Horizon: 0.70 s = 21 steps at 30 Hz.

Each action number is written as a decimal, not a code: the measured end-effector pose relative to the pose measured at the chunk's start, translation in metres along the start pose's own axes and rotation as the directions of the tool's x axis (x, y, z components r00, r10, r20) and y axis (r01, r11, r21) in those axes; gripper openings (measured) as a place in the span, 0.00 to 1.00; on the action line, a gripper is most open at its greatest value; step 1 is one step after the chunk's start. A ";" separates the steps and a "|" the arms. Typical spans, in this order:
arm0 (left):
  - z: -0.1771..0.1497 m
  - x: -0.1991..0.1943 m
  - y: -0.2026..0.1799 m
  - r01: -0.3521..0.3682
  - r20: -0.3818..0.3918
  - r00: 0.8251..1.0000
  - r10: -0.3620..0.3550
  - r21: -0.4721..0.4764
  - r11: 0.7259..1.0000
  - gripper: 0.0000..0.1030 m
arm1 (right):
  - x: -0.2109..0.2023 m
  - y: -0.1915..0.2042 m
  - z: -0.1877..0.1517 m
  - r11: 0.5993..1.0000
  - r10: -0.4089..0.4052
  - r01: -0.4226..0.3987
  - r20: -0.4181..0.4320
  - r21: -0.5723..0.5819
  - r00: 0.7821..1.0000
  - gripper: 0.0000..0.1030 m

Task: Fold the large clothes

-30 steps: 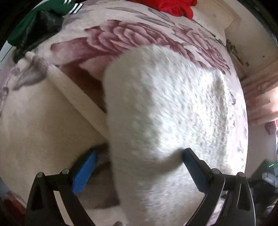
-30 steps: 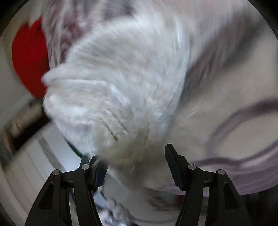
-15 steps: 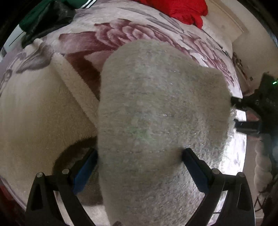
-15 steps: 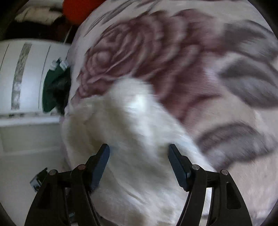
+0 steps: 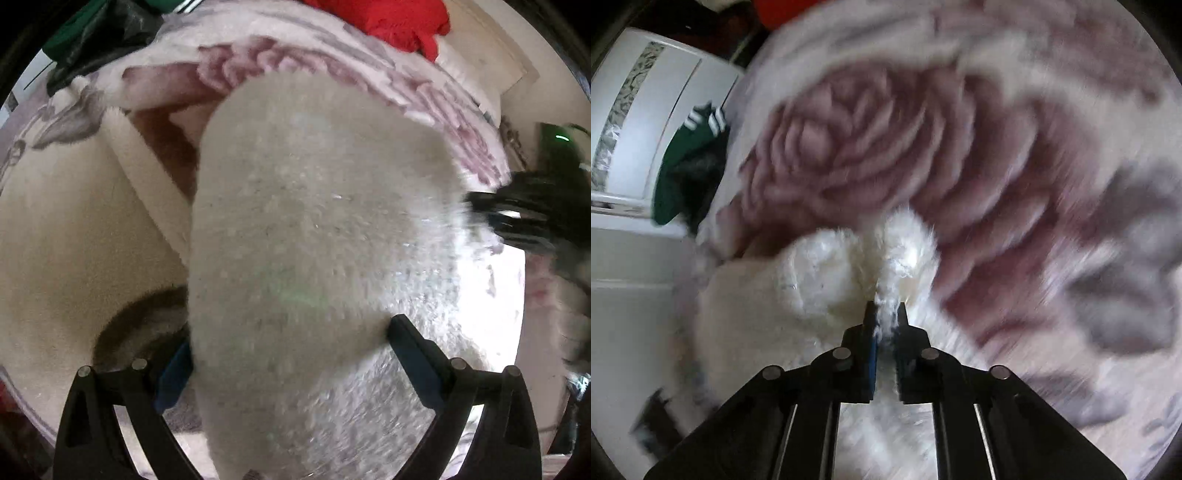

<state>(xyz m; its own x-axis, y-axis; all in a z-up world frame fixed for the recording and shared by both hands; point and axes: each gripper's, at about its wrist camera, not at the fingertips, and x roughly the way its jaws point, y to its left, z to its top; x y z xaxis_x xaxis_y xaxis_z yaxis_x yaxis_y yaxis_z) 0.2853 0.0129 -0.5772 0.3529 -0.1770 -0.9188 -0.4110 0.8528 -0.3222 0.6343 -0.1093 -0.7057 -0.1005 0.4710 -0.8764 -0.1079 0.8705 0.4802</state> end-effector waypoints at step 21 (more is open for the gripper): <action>-0.047 -0.059 0.054 -0.101 0.115 0.987 0.113 -0.105 0.989 0.97 | 0.011 -0.054 -0.189 0.831 0.322 -0.386 0.220 0.400 0.921 0.22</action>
<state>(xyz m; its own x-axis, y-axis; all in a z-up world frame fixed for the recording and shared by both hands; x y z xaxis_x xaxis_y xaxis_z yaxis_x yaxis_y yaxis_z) 0.2025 0.0461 -0.5513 0.3987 -0.0212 -0.9168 -0.5309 0.8098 -0.2496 0.4516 -0.1784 -0.7345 0.0904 0.7455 -0.6603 0.3447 0.5986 0.7231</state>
